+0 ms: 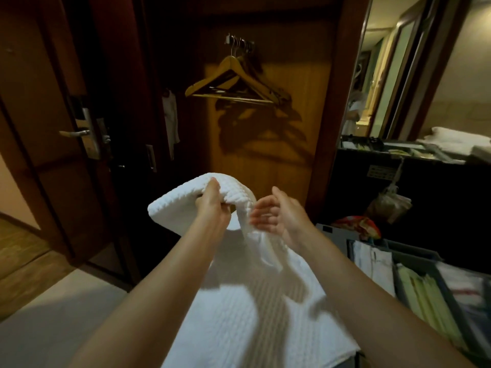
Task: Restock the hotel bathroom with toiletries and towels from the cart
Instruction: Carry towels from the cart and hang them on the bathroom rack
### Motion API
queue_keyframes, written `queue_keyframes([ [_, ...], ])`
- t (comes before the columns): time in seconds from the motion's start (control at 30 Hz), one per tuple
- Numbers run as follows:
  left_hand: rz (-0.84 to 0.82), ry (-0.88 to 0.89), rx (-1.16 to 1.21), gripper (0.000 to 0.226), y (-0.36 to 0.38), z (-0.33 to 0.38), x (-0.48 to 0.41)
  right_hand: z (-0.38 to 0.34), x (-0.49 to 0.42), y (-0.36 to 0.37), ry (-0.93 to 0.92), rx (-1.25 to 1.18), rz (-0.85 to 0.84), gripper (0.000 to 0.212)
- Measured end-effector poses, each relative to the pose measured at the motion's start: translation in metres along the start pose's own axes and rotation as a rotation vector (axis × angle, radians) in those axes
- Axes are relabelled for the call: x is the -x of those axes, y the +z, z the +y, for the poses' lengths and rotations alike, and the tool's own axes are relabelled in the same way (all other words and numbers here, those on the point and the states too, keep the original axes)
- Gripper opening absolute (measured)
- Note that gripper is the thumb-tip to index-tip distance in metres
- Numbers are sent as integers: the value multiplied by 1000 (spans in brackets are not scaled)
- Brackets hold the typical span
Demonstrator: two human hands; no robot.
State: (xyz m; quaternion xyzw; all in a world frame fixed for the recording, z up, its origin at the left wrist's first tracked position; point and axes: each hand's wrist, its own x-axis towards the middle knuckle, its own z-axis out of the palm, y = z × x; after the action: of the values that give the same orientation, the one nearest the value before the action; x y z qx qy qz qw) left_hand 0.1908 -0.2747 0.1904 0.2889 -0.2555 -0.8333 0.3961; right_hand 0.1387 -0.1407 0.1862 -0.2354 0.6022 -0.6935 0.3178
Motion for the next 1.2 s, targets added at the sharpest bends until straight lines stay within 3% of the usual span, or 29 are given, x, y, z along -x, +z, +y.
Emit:
queue_keyframes([
  [0.1, -10, 12, 51, 42, 2, -5, 2, 16, 7, 3, 302, 130, -231, 80],
  [0.2, -5, 35, 92, 42, -4, -10, 0, 52, 8, 5, 394, 62, -282, 89],
  [0.4, -109, 23, 95, 46, -24, -20, 8, 68, -4, 19, 312, -361, -149, 82],
  [0.57, -167, 72, -28, 43, -47, -17, 23, 44, -16, 29, 283, -614, -4, 62],
  [0.67, -142, 17, -156, 36, -60, -11, 27, 25, -24, 31, 226, -703, 69, 50],
  [0.77, -119, -26, -313, 25, -65, -1, 29, 14, -23, 34, 178, -738, 64, 52],
  [0.9, -135, -9, -298, 12, -59, 9, 39, -1, -18, 33, 124, -777, 10, 51],
  [0.97, -143, 13, -228, 19, -56, 7, 50, -8, -15, 29, 119, -792, -42, 52],
  [1.1, -126, -6, -169, 60, -58, -2, 69, -16, -4, 17, 116, -824, -126, 53],
  [1.2, -68, 28, -154, 58, -53, -5, 87, -22, 10, 2, 120, -844, -169, 53],
])
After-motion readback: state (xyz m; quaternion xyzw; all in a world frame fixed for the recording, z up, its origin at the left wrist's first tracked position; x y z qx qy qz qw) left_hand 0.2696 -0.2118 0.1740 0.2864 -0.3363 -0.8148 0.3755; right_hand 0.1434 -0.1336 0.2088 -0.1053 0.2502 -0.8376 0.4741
